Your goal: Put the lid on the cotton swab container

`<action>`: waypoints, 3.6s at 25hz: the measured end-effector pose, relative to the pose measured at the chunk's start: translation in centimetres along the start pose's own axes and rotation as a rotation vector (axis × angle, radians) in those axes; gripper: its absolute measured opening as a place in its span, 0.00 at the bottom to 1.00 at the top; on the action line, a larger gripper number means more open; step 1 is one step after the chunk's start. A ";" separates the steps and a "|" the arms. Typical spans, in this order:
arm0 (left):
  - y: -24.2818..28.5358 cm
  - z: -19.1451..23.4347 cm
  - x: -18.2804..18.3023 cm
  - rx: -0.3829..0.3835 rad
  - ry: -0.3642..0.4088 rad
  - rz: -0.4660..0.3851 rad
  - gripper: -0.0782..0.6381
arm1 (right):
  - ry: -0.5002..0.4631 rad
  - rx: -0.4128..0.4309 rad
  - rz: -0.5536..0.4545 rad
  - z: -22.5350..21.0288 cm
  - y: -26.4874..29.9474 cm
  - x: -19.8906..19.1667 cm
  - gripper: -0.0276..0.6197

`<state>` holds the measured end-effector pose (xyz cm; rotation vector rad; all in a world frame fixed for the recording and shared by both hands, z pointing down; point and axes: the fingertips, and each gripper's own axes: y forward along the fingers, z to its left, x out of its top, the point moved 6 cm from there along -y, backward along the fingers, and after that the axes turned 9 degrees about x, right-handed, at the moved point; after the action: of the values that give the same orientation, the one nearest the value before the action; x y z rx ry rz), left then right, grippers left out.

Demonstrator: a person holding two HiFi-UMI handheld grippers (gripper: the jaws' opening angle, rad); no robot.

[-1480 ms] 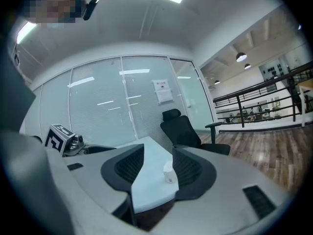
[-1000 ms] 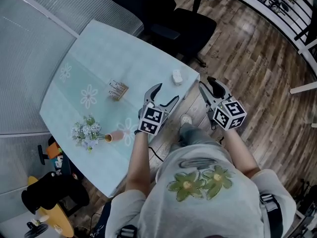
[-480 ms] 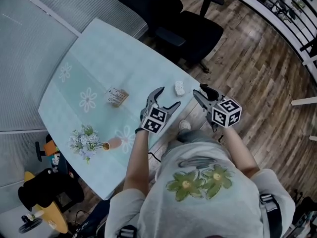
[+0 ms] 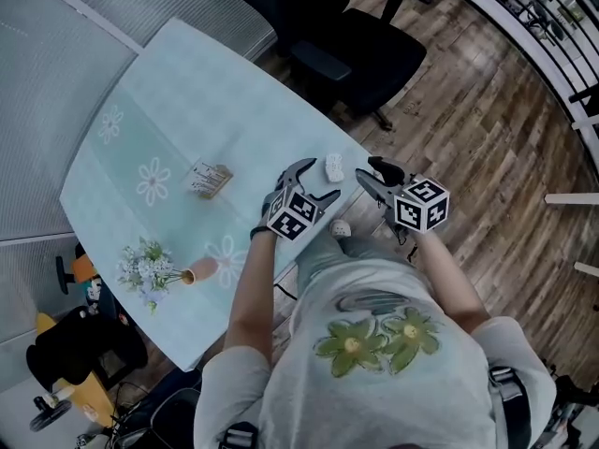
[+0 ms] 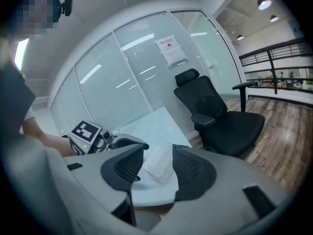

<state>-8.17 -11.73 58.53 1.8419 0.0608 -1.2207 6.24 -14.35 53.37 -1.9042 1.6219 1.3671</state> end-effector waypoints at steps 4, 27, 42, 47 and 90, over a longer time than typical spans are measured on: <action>1.3 -0.2 -0.6 -0.015 0.023 0.036 0.65 | 0.035 0.015 0.011 -0.7 0.6 -0.5 0.33; 4.6 -0.2 -0.4 -0.065 0.176 0.081 0.60 | 0.212 0.112 -0.010 -1.5 2.1 -1.7 0.23; 4.6 -0.1 -0.5 -0.070 0.173 0.089 0.58 | 0.241 0.126 -0.005 -1.1 2.6 -1.3 0.19; 4.6 -0.2 -0.5 -0.069 0.170 0.094 0.58 | 0.234 0.125 0.002 -1.1 2.7 -1.4 0.19; 4.6 -0.2 -0.7 -0.065 0.166 0.101 0.57 | 0.034 0.004 0.153 0.8 4.6 -0.7 0.21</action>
<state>-6.15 -14.07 62.05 1.8634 0.0970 -0.9842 1.89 -14.83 55.10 -1.8438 1.8188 1.3941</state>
